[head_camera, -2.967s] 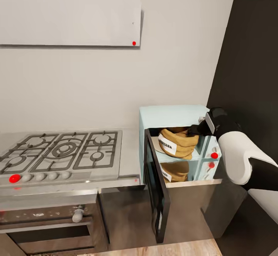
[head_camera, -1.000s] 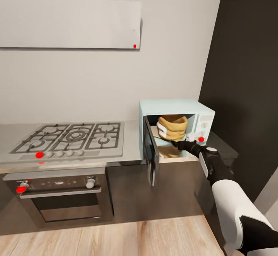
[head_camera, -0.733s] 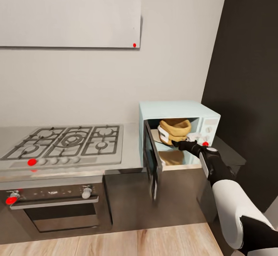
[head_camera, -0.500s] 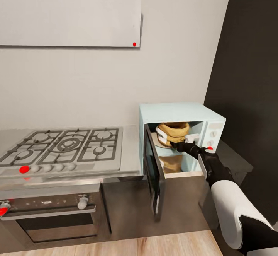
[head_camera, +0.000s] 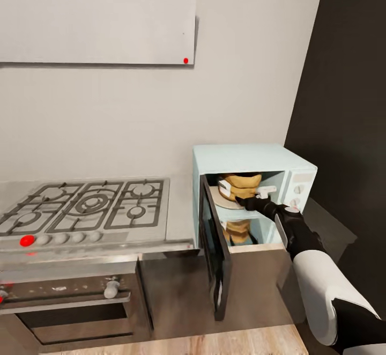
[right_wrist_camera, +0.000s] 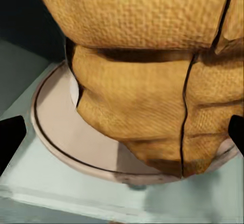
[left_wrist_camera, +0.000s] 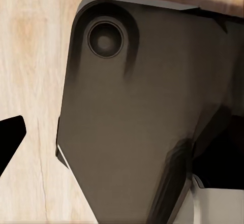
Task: In the kitchen, take the popcorn bag from the countertop, put it into the microwave, and heat it until the popcorn is cooked so the cooked popcorn ends up inside the bag.
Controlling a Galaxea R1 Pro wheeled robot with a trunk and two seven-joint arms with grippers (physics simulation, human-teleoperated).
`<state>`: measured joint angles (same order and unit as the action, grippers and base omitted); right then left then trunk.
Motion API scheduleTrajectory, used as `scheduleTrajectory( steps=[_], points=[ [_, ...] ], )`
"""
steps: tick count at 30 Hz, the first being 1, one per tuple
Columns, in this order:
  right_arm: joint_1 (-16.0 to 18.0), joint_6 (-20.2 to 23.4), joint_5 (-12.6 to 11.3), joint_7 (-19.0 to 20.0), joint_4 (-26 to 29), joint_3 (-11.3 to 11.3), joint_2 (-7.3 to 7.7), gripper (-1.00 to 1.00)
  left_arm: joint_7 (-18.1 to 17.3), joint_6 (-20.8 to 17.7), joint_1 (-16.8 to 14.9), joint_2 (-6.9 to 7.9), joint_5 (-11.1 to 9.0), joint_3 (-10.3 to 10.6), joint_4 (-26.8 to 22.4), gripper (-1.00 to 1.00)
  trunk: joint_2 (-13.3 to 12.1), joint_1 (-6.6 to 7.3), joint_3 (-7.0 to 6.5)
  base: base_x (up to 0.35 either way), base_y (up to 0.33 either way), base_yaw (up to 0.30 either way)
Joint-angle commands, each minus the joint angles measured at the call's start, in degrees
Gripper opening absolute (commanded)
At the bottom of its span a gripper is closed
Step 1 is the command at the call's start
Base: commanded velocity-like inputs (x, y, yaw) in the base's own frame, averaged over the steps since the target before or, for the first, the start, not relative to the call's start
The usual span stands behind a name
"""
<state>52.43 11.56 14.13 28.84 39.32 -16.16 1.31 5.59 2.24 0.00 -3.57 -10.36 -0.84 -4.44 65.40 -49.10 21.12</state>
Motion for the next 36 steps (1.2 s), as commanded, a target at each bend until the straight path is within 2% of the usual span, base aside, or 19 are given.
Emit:
scheduleTrajectory(
  steps=[1, 13, 17, 19, 21, 23, 24, 26, 28, 32, 34, 36],
  points=[
    [0.0, 0.3, 0.5, 0.9, 0.1, -0.3, 0.04, 1.00, 0.1, 0.1, 0.0, -0.03, -0.4, 0.0, 0.0, 1.00, 0.0, 0.03, 0.06, -0.306, 0.000, 0.000],
    [0.0, 1.3, 0.7, 2.4, 0.8, -0.3, 0.40, 1.00, 0.1, 0.1, 0.0, -0.03, -0.4, 0.0, 0.0, 1.00, 0.0, 0.03, 0.06, -0.318, 0.000, 0.000],
    [0.0, 6.0, 0.6, 2.4, 1.1, -0.3, 0.52, 1.00, 0.1, 0.1, 0.0, -0.03, -0.4, -0.1, 0.0, 1.00, 0.0, 0.03, 0.06, -0.319, 0.000, 0.000],
    [0.0, 8.5, 0.5, 2.4, 0.8, -0.3, 1.13, 1.00, 0.1, 0.1, 0.0, -0.03, -0.4, -0.1, 0.0, 1.00, 0.0, 0.03, 0.06, -0.319, 0.000, 0.000],
    [-0.5, 9.4, 0.6, 2.4, 0.7, -0.3, 3.20, 1.00, 0.1, 0.1, 0.0, -0.03, -0.4, -0.1, 0.0, 1.00, 0.0, 0.03, 0.06, -0.319, 0.000, 0.000],
    [-7.3, 9.6, 0.8, 3.1, 1.0, -0.3, 7.72, 1.00, 0.1, 0.1, 0.0, -0.03, -0.4, -0.1, 0.0, 1.00, 0.0, 0.03, 0.06, -0.319, 0.000, 0.000],
    [-10.0, 9.5, 0.8, 3.7, 1.1, -0.2, 9.31, 1.00, 0.1, 0.1, 0.0, -0.03, -0.4, 0.0, 0.0, 1.00, 0.0, 0.03, 0.06, -0.319, 0.000, 0.000],
    [-13.3, 9.3, 0.6, 5.3, 1.1, -0.2, 11.67, 1.00, 0.1, 0.1, 0.0, -0.03, -0.4, 0.0, 0.0, 1.00, 0.0, 0.03, 0.06, -0.319, 0.000, 0.000],
    [-16.4, 9.2, 0.6, 6.4, 1.0, -0.2, 12.77, 1.00, 0.1, 0.1, 0.0, -0.03, -0.4, 0.0, 0.0, 1.00, 0.0, 0.03, 0.06, -0.319, 0.000, 0.000],
    [-21.3, 9.2, 0.7, 6.5, -0.1, -0.1, 12.88, 1.00, 0.1, 0.1, 0.0, -0.03, -0.3, 0.0, 0.0, 1.00, 0.0, 0.03, 0.06, -0.295, 0.000, 0.000],
    [-23.4, 9.2, 2.7, 6.3, -2.2, 0.0, 12.42, 1.00, 0.0, 0.1, 0.0, -0.03, -0.3, -0.1, -0.1, 1.00, 0.0, 0.03, 0.06, -0.110, 0.000, 0.000],
    [-24.8, 9.1, 5.0, 5.4, -7.1, 0.1, 11.91, 1.00, -0.2, 0.1, 0.0, 0.01, -0.3, 0.0, -0.1, 1.00, 0.0, 0.03, 0.06, -0.039, 0.000, 0.000]
  ],
)
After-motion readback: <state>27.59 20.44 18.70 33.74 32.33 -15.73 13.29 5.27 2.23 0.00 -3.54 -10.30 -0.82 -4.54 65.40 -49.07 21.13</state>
